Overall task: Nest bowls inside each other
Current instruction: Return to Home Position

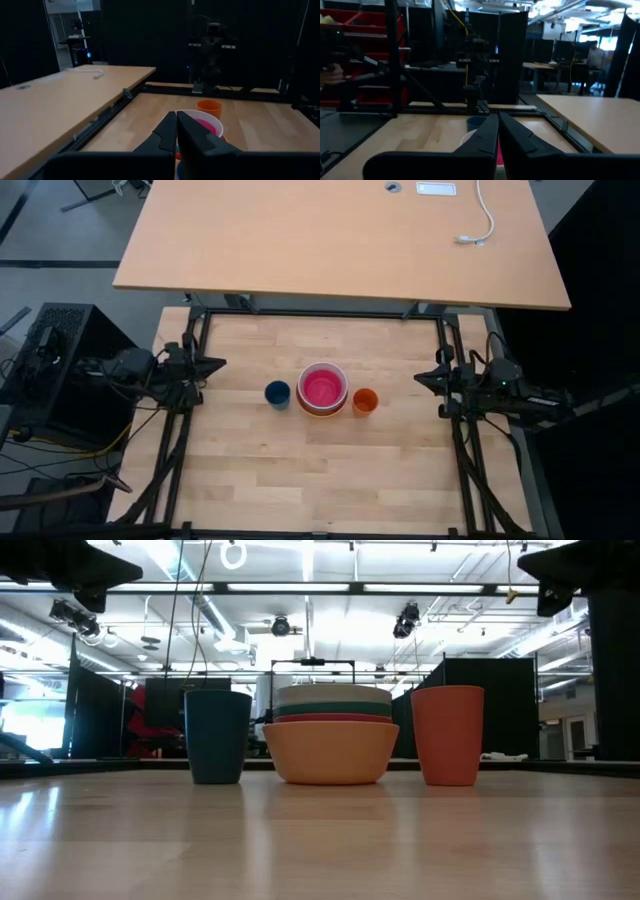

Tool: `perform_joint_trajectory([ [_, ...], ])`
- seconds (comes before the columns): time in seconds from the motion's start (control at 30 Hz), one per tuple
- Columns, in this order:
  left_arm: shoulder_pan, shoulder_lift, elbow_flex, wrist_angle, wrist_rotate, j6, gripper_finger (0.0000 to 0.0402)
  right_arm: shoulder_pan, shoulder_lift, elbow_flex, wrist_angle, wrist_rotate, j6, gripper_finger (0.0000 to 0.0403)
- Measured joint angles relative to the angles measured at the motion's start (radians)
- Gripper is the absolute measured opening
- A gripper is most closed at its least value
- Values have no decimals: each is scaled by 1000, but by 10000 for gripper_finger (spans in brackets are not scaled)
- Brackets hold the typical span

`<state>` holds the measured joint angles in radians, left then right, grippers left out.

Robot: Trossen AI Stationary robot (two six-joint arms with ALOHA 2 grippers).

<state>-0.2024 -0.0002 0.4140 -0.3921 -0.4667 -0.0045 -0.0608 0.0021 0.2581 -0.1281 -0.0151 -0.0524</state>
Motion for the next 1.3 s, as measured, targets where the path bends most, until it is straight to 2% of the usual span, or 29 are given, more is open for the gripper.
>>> perform_joint_trajectory([
  [0.2, 0, 0, -64, 43, 17, -11, 0, 0, 1, -13, -65, 0, 58, 0],
  [0.8, 0, 0, -253, 274, 49, -55, 0, 0, 4, -248, 214, 2, 95, 0],
  [1.3, 2, 4, -378, 382, 56, -96, 0, 0, 7, -249, 205, 12, 129, 0],
])
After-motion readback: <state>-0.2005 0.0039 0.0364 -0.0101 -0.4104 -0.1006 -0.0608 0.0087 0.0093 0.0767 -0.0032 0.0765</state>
